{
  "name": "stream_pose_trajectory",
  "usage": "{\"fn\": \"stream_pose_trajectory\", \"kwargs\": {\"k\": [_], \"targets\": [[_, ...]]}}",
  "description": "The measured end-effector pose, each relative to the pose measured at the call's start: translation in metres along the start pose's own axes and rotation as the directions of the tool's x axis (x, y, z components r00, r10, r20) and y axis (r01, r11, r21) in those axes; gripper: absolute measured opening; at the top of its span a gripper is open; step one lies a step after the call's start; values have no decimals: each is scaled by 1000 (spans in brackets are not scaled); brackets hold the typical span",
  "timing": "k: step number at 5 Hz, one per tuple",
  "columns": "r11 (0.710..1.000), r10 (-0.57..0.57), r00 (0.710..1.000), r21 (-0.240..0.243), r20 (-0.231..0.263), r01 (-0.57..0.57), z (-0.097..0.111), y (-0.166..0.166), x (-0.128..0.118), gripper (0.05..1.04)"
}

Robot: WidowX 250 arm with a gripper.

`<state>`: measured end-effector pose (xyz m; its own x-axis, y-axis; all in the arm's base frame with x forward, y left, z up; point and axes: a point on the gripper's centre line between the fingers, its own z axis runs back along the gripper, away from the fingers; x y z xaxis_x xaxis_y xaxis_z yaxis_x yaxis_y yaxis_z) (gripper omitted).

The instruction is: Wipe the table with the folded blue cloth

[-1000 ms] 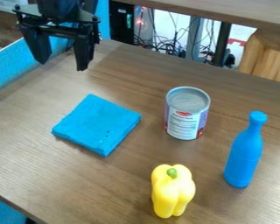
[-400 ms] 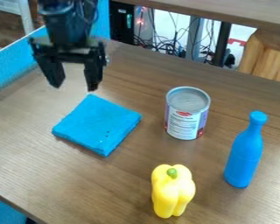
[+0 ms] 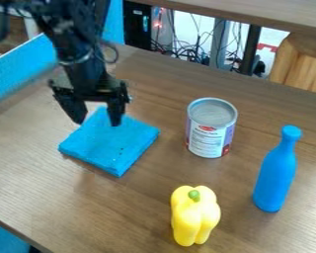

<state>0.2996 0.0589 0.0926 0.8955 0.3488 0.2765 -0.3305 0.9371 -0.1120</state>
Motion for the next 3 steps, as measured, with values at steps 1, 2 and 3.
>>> {"fn": "stream_pose_trajectory", "kwargs": {"k": [1,2,3], "targets": [[1000,17,999,-12,31,-16,-17,-12,5,1001],[999,50,998,-3,25,-50,-30,-18,3,1001],[999,43,998,16,42,-43,-38,-21,5,1001]]}}
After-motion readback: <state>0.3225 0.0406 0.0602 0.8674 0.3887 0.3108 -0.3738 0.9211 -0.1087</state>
